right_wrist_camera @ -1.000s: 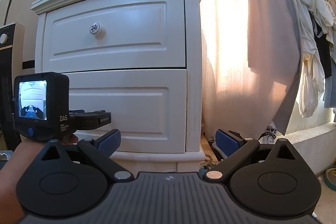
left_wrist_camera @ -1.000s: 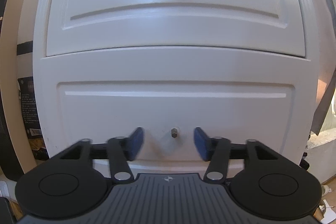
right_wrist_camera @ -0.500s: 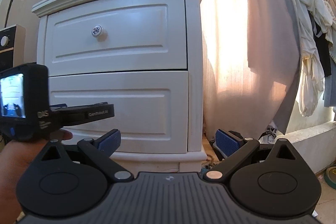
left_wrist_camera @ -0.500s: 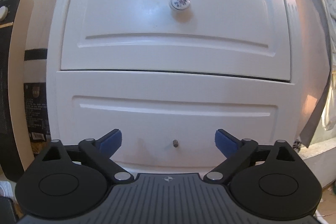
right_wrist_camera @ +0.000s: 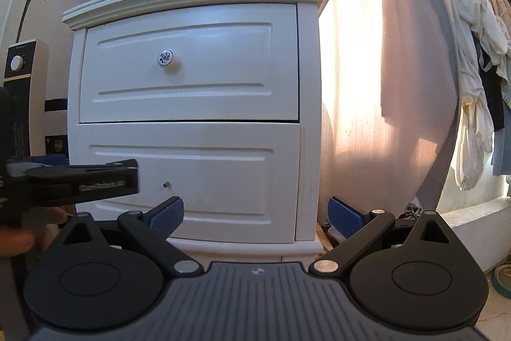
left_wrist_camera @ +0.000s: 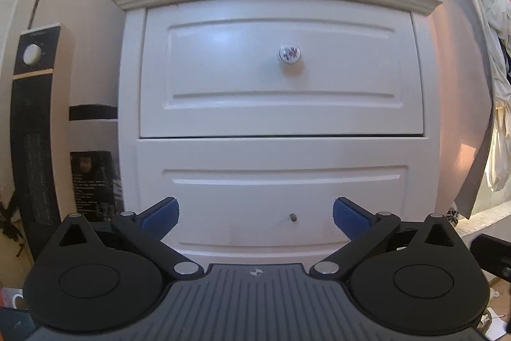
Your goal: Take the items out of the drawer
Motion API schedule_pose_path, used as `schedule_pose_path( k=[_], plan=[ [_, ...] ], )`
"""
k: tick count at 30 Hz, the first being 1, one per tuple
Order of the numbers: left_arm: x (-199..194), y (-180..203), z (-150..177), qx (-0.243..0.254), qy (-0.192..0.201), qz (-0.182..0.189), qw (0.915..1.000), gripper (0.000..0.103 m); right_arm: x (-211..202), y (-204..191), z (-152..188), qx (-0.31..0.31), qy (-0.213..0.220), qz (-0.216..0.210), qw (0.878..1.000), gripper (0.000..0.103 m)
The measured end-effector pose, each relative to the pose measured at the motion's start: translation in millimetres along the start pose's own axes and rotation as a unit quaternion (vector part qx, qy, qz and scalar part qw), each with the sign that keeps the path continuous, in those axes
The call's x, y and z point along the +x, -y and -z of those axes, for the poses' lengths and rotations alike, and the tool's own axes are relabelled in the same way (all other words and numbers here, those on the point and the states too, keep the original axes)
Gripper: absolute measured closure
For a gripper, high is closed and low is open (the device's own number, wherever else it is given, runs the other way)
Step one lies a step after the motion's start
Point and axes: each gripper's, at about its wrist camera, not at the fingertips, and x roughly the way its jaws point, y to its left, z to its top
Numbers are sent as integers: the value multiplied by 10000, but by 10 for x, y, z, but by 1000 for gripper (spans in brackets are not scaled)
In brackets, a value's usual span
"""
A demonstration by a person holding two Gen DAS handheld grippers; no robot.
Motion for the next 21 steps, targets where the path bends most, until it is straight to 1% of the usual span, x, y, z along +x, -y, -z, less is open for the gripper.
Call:
schedule_pose_path(
  k=[5, 7, 9, 14, 17, 21],
  plan=[
    [-188, -52, -8, 15, -120, -40, 9999, 0, -20, -35, -38, 27, 52, -4, 10000, 0],
    [-262, -92, 5, -97, -255, -127, 9995, 0, -32, -53, -52, 21, 83, -5, 10000, 0],
    [-344, -136, 25, -169, -299, -119, 9993, 0, -41, -74, -56, 4, 101, -6, 9999, 0],
    [-565, -180, 45, -127, -165, -195, 9996, 0, -56, -121, -70, 6, 86, -110, 9999, 0],
    [-654, -222, 58, -175, -171, -131, 9996, 0, -84, -158, -84, -25, 111, -160, 9998, 0],
    [-753, -261, 81, -134, -136, -195, 9996, 0, -136, -197, -100, -57, 160, -200, 9997, 0]
  ],
)
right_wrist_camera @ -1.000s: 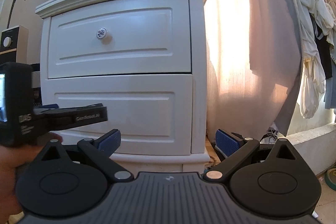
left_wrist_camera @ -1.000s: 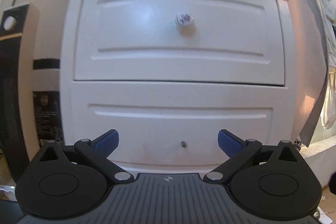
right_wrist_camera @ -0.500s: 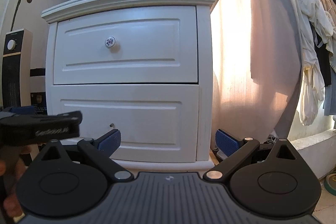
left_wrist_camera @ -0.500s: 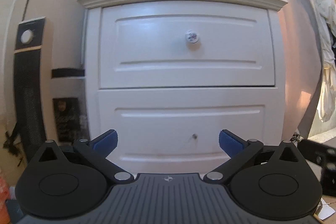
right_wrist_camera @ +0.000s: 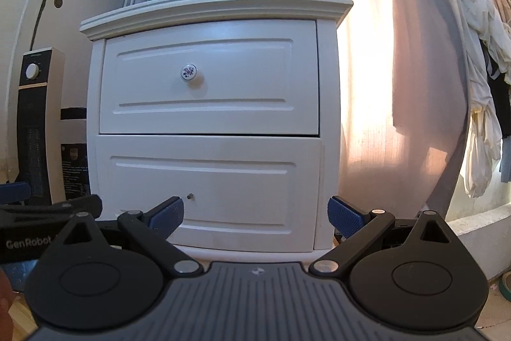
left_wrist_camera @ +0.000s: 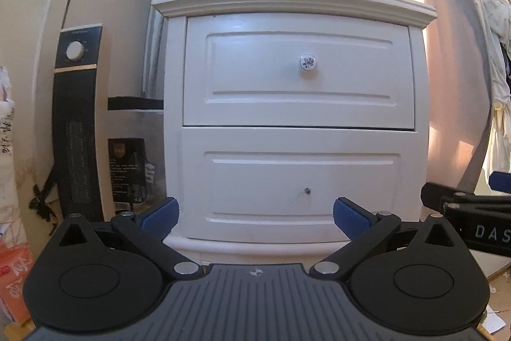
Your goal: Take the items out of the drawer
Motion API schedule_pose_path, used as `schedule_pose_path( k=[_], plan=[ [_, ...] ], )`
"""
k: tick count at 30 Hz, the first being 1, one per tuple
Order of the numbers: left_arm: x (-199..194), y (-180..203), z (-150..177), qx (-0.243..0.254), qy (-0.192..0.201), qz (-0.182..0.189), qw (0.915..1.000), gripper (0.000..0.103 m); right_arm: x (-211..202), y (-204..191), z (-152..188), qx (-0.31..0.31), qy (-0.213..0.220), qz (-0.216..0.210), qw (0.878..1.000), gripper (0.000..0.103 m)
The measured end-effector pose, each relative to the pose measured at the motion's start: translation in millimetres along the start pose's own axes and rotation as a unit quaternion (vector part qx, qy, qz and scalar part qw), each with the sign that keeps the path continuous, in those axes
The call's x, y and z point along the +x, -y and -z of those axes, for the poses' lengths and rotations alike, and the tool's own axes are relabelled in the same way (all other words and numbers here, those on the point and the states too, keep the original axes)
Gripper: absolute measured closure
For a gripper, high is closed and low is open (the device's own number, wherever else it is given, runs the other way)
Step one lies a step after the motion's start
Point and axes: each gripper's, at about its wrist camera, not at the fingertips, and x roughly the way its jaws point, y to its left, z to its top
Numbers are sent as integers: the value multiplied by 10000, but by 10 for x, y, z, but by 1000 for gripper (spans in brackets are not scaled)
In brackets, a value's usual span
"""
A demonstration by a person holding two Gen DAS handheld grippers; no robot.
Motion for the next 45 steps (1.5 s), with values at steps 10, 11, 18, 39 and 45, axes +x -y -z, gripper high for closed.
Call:
schedule_pose_path(
  k=[10, 11, 18, 39, 45],
  plan=[
    [-99, -91, -14, -43, 4, 46, 10000, 0, -68, -100, -16, -182, -98, 64, 9998, 0],
    [-108, -91, -20, -37, 13, 58, 10000, 0, -70, -106, -13, -198, -118, 75, 9997, 0],
    [-138, -71, -52, 0, 50, 119, 9999, 0, -122, -98, -19, -182, -87, 130, 9997, 0],
    [-136, -28, -60, 8, 61, 187, 9998, 0, -126, -53, -25, -219, -69, 194, 9995, 0],
    [-137, -18, -63, 23, 74, 190, 9998, 0, -116, -47, -22, -187, -79, 191, 9996, 0]
  ],
)
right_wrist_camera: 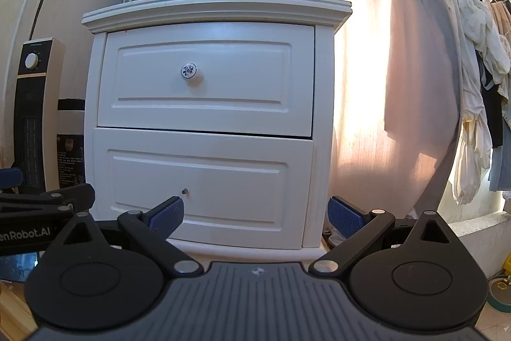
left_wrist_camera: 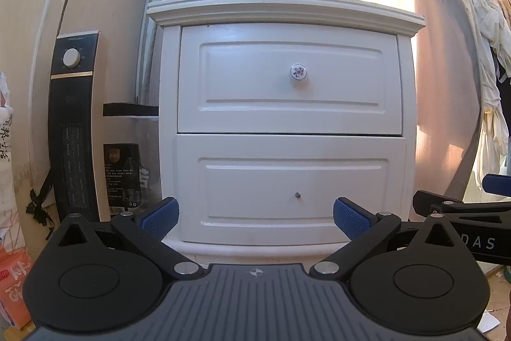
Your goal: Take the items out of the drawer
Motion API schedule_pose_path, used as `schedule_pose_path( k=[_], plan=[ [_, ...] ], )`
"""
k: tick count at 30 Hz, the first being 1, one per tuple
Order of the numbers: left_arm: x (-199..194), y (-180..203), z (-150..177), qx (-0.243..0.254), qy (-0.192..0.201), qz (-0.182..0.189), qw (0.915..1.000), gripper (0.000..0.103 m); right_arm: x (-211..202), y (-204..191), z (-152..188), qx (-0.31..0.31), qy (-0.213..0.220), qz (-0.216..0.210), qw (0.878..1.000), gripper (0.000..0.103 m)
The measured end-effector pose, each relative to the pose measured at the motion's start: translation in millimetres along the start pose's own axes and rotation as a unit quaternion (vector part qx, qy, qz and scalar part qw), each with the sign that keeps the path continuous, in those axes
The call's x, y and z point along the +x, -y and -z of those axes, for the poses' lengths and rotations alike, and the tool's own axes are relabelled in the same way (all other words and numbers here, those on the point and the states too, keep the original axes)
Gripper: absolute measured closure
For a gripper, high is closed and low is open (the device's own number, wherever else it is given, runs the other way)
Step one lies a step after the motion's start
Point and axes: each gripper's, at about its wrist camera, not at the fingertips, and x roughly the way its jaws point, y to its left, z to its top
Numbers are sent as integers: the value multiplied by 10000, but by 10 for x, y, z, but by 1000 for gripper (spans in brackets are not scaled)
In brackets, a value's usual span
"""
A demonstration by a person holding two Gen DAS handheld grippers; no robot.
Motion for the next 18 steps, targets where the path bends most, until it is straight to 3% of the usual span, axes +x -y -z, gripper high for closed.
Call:
schedule_pose_path(
  k=[18],
  plan=[
    [23, 22, 27, -27, -47, 57, 10000, 0, 18, 20, 18, -4, -63, 1, 10000, 0]
  ],
)
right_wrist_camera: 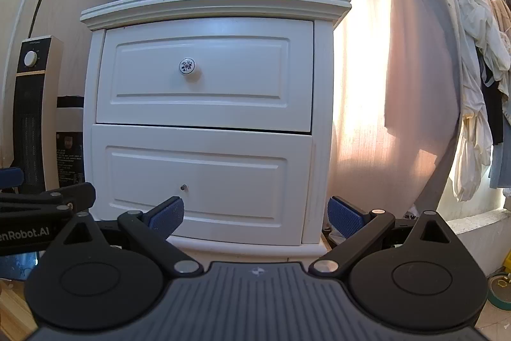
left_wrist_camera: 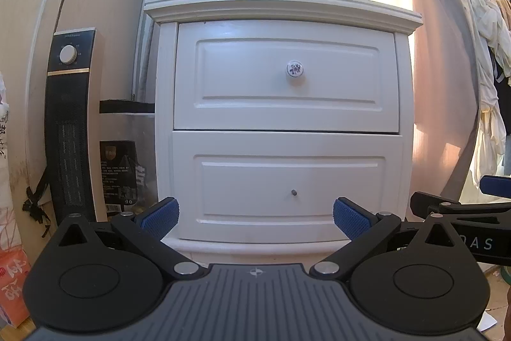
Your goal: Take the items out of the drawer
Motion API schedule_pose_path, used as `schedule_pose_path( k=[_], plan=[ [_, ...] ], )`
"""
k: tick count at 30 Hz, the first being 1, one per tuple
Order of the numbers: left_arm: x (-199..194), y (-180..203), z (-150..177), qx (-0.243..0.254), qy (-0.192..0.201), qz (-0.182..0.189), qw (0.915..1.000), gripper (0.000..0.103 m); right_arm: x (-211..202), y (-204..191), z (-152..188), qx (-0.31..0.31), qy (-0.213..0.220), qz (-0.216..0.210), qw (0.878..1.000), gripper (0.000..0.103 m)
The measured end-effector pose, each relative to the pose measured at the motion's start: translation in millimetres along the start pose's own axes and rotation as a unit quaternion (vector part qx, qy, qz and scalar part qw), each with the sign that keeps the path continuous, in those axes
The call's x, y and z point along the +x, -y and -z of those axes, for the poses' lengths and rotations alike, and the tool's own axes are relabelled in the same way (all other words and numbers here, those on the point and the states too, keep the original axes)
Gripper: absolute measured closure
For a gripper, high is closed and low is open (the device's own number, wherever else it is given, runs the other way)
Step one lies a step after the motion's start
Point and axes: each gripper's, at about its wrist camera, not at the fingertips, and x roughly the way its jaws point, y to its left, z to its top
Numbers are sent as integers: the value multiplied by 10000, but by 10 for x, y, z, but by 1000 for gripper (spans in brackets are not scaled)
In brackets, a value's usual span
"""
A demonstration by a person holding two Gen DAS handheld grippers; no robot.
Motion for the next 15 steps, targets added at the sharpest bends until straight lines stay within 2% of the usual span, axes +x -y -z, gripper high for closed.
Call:
schedule_pose_path(
  k=[15],
  plan=[
    [5, 10, 6, -17, 20, 23, 10000, 0, 16, -1, -4, 23, 5, 16, 10000, 0]
  ],
)
